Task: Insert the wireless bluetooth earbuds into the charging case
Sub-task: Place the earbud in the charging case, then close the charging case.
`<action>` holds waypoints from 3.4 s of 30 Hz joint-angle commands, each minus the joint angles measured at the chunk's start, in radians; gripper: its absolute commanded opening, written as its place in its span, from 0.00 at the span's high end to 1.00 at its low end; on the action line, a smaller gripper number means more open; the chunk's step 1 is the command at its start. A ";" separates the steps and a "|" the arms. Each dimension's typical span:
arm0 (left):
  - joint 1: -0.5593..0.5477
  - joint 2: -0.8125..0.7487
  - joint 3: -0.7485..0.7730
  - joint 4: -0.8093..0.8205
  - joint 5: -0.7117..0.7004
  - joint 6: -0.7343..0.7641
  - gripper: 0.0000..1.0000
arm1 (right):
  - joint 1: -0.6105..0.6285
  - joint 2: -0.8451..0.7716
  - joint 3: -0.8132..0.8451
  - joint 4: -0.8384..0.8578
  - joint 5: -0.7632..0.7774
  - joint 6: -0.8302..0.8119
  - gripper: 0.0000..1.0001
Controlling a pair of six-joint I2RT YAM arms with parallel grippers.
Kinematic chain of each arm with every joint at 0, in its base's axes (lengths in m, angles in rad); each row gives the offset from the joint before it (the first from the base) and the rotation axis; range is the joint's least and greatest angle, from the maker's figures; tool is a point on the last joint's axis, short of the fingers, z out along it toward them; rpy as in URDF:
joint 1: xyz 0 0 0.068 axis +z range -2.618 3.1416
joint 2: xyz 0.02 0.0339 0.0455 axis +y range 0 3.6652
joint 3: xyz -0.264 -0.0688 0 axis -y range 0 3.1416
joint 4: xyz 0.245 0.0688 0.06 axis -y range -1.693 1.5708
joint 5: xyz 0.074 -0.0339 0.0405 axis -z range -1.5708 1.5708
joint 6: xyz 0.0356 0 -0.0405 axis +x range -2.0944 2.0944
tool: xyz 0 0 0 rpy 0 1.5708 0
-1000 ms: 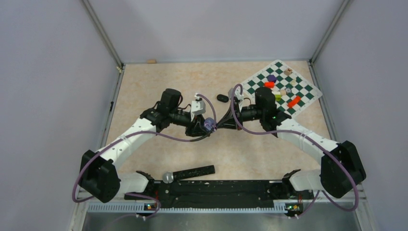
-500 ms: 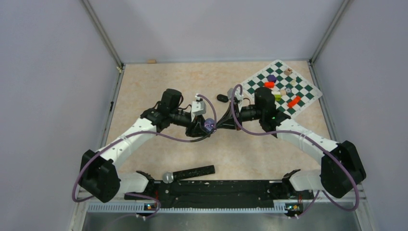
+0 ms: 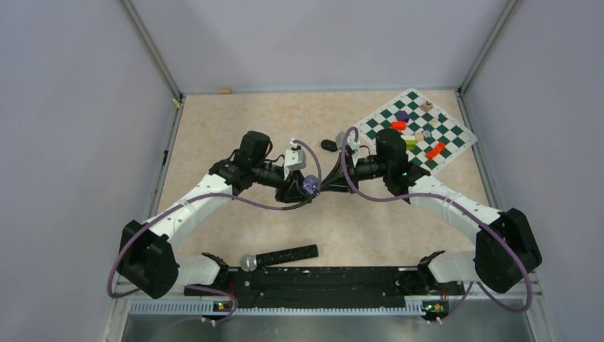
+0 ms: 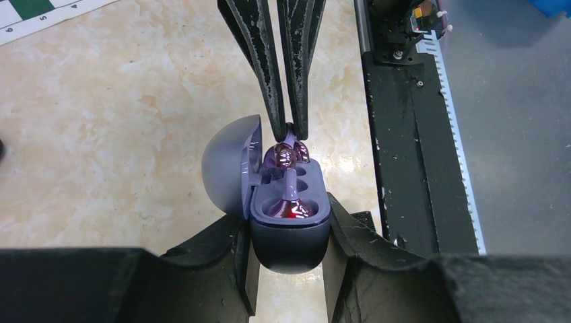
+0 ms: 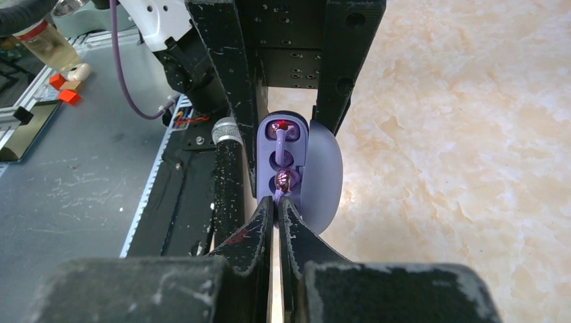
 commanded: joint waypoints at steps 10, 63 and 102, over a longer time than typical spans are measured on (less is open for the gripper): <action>-0.010 -0.011 0.063 0.063 0.055 0.017 0.94 | 0.026 -0.004 0.047 -0.106 0.007 -0.100 1.00; -0.020 0.001 0.079 0.038 0.055 0.031 0.95 | 0.013 -0.092 0.051 -0.074 -0.025 -0.056 0.78; -0.030 0.000 0.090 0.019 0.059 0.043 0.95 | -0.079 -0.089 -0.026 0.028 0.320 -0.058 0.02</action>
